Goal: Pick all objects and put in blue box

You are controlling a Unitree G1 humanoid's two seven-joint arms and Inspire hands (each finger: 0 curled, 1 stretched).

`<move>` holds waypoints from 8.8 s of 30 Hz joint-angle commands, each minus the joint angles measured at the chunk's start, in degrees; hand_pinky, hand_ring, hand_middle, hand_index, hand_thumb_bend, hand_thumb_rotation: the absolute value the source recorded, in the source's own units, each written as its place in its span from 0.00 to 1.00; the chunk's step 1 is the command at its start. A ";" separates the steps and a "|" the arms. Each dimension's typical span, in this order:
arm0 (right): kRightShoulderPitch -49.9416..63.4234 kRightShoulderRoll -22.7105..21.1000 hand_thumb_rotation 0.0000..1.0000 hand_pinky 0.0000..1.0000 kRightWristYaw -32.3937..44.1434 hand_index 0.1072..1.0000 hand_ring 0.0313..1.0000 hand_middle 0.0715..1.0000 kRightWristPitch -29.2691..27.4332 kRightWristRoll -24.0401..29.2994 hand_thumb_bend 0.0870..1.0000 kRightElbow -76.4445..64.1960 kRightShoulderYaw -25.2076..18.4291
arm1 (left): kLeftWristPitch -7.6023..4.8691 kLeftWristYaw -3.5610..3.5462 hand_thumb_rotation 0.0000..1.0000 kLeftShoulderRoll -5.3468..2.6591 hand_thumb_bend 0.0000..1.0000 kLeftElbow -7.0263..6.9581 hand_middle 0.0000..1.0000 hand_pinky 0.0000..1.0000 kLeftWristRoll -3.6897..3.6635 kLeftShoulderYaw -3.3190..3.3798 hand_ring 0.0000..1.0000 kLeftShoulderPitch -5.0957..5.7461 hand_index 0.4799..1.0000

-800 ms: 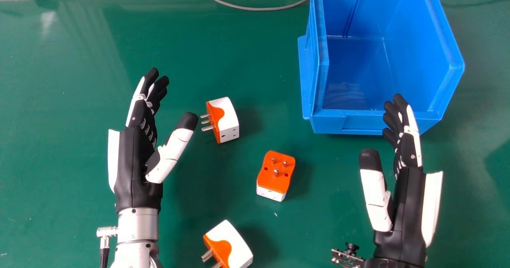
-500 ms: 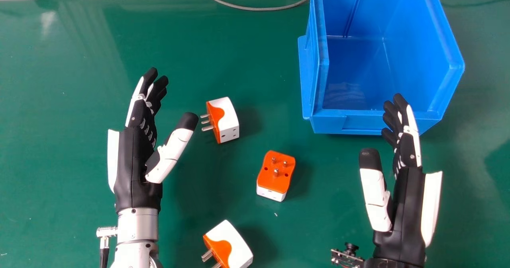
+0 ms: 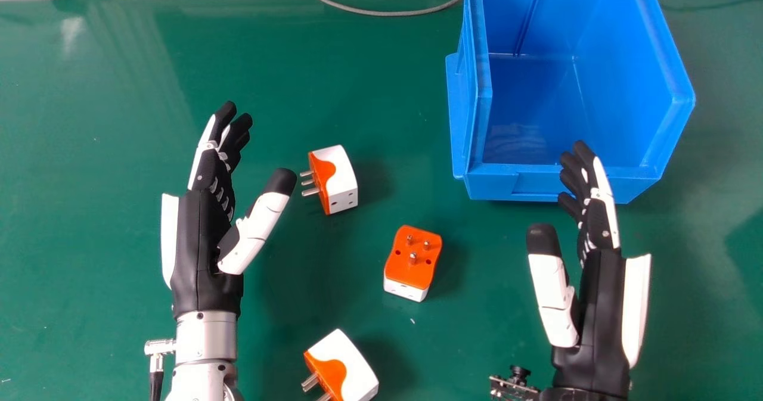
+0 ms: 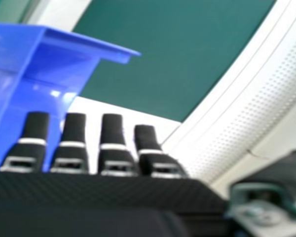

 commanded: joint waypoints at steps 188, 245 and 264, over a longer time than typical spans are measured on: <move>-25.60 -12.46 0.00 0.42 47.98 0.75 0.56 0.70 61.22 -27.49 0.50 -15.39 22.95 | -0.79 0.67 0.59 0.36 0.87 -0.12 0.89 0.95 1.05 -0.05 0.91 -1.99 0.82; -20.78 -12.89 0.00 0.28 22.75 0.48 0.41 0.51 46.89 -20.45 0.44 -16.14 19.71 | -0.99 1.57 0.60 0.33 0.86 -0.58 0.89 0.95 2.08 -0.01 0.91 -0.94 0.82; -18.72 -10.61 0.00 0.29 -5.40 0.43 0.42 0.51 36.29 -21.31 0.44 -13.03 14.31 | -1.25 1.06 0.60 0.12 0.86 0.16 0.89 0.96 1.46 0.12 0.91 -1.52 0.82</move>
